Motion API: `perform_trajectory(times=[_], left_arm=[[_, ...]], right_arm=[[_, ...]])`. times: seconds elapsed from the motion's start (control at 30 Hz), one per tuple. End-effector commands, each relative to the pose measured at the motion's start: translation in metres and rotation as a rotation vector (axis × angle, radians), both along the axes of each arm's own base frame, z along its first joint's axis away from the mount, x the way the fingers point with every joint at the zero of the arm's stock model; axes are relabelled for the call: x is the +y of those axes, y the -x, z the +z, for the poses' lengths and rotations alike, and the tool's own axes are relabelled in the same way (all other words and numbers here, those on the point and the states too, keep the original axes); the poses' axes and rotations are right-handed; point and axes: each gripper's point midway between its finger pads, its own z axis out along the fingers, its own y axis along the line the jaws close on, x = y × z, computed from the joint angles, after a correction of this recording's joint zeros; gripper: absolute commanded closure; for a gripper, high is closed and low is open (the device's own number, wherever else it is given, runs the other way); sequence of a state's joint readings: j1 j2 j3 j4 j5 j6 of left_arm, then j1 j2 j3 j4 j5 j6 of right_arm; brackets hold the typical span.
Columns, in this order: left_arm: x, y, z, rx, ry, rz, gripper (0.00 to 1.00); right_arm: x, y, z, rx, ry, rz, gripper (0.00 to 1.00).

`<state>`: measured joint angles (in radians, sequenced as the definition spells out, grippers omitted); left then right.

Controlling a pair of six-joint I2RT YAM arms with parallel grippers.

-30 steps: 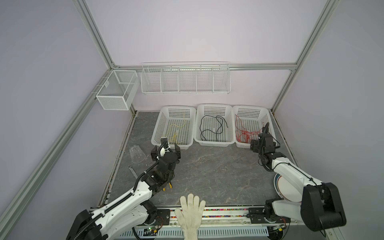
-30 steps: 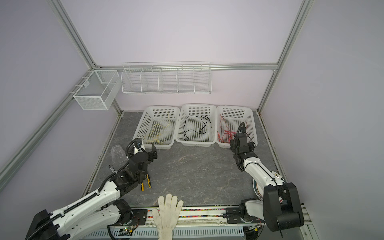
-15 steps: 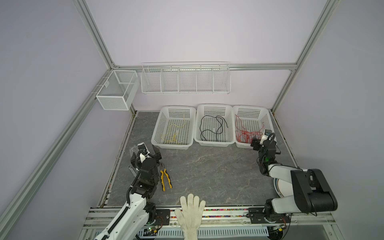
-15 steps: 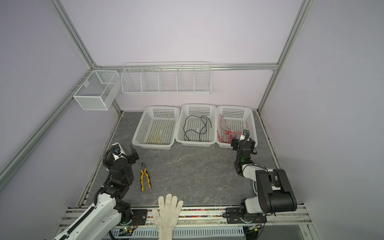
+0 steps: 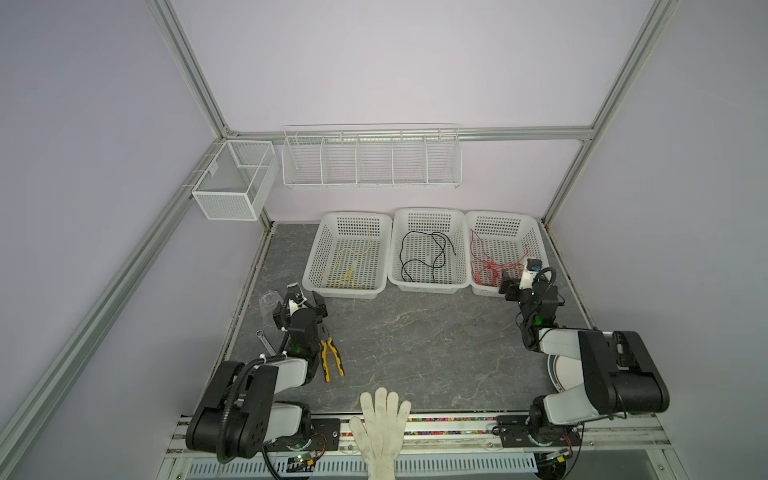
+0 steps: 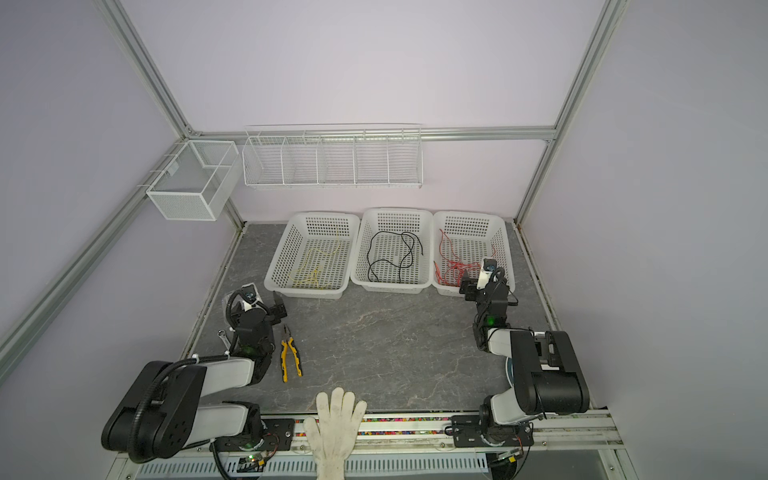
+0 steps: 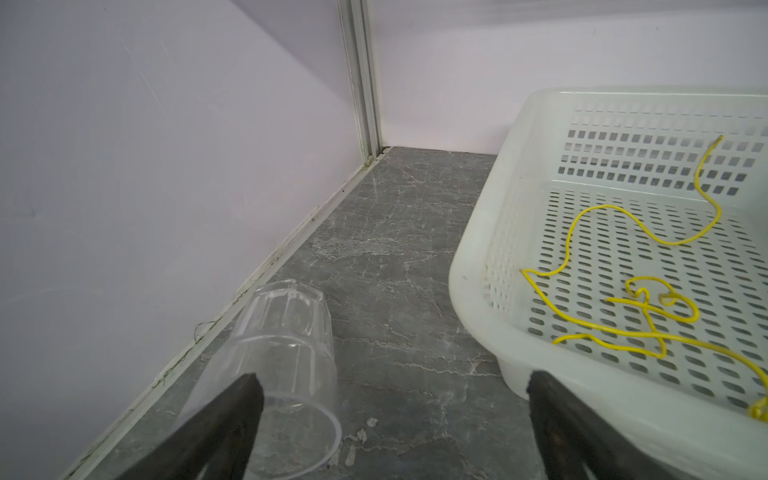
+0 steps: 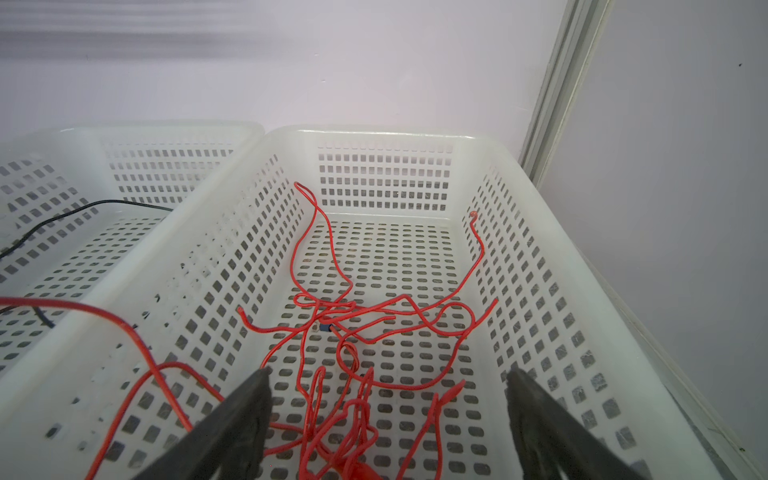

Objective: Untangle the cables

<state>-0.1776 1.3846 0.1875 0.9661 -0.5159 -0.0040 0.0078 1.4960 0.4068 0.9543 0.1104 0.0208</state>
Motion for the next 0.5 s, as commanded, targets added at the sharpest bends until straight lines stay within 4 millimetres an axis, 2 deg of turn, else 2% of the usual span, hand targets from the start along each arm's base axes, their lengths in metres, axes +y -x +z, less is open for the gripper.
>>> perform_trajectory(times=[0.0, 0.07, 0.17, 0.3, 0.47], left_arm=[[-0.002, -0.025, 0.022, -0.118, 0.033, -0.027, 0.01], [-0.003, -0.031, 0.016, -0.131, 0.010, -0.037, 0.01], [-0.001, -0.028, 0.012, -0.095, 0.033, -0.021, 0.01], [0.001, -0.042, 0.011, -0.061, 0.014, -0.002, 0.01], [0.002, -0.048, 0.008, -0.023, 0.019, 0.008, 0.01]], right_arm=[[0.002, 0.012, -0.043, 0.149, 0.046, 0.031, 0.11], [0.002, 0.012, -0.043, 0.149, 0.047, 0.031, 0.11], [0.002, 0.012, -0.043, 0.151, 0.046, 0.031, 0.11], [0.002, 0.012, -0.043, 0.150, 0.047, 0.032, 0.11], [0.002, 0.011, -0.043, 0.155, 0.043, 0.033, 0.11]])
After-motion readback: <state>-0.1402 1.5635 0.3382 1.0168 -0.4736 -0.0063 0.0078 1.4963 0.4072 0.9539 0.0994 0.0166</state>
